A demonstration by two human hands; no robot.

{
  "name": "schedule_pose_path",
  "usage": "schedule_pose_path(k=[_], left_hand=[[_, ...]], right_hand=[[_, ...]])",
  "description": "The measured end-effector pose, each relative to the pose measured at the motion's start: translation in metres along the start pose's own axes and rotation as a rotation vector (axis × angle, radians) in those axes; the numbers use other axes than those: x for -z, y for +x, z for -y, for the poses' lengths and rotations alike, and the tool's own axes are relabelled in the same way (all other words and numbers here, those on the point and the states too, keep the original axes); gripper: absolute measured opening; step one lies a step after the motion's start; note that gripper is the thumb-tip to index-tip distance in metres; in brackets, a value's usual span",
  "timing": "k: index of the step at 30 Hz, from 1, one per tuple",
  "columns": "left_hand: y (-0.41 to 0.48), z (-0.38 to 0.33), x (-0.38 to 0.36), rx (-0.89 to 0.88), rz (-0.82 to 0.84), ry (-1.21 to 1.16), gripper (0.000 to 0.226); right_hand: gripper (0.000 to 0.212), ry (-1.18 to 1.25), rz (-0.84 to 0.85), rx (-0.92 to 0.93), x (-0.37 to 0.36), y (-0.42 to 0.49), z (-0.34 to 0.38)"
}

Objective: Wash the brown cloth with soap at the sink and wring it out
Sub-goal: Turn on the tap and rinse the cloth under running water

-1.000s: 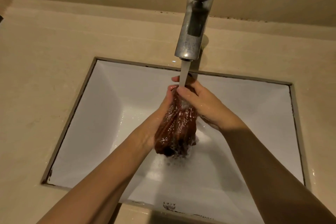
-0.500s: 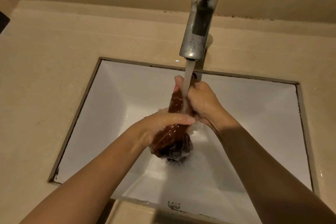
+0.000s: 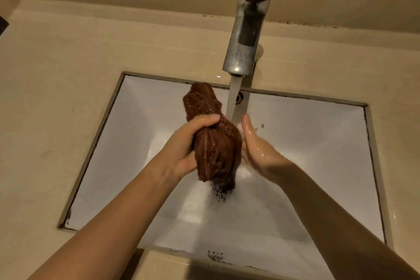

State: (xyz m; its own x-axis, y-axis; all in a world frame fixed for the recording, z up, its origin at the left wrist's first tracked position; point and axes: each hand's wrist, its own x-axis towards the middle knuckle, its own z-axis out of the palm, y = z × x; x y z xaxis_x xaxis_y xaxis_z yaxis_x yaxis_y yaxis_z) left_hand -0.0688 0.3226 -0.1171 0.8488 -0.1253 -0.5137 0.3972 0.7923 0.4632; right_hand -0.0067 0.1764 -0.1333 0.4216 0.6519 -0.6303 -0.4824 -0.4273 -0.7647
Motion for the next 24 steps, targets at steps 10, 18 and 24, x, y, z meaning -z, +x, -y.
schedule_pose_path(k=[10, 18, 24], left_hand=[[-0.015, -0.016, 0.032, -0.056, -0.105, 0.044, 0.059], [0.008, 0.014, -0.014, -0.099, -0.33, 0.241, 0.013], [0.002, 0.009, -0.013, -0.243, -0.429, 0.494, 0.034]], right_hand=[[0.01, -0.218, -0.286, 0.312, 0.012, -0.033, 0.013], [0.027, -0.214, -0.721, 0.346, -0.038, 0.0, 0.04], [0.031, -0.235, -0.685, 0.231, -0.033, 0.002, 0.036]])
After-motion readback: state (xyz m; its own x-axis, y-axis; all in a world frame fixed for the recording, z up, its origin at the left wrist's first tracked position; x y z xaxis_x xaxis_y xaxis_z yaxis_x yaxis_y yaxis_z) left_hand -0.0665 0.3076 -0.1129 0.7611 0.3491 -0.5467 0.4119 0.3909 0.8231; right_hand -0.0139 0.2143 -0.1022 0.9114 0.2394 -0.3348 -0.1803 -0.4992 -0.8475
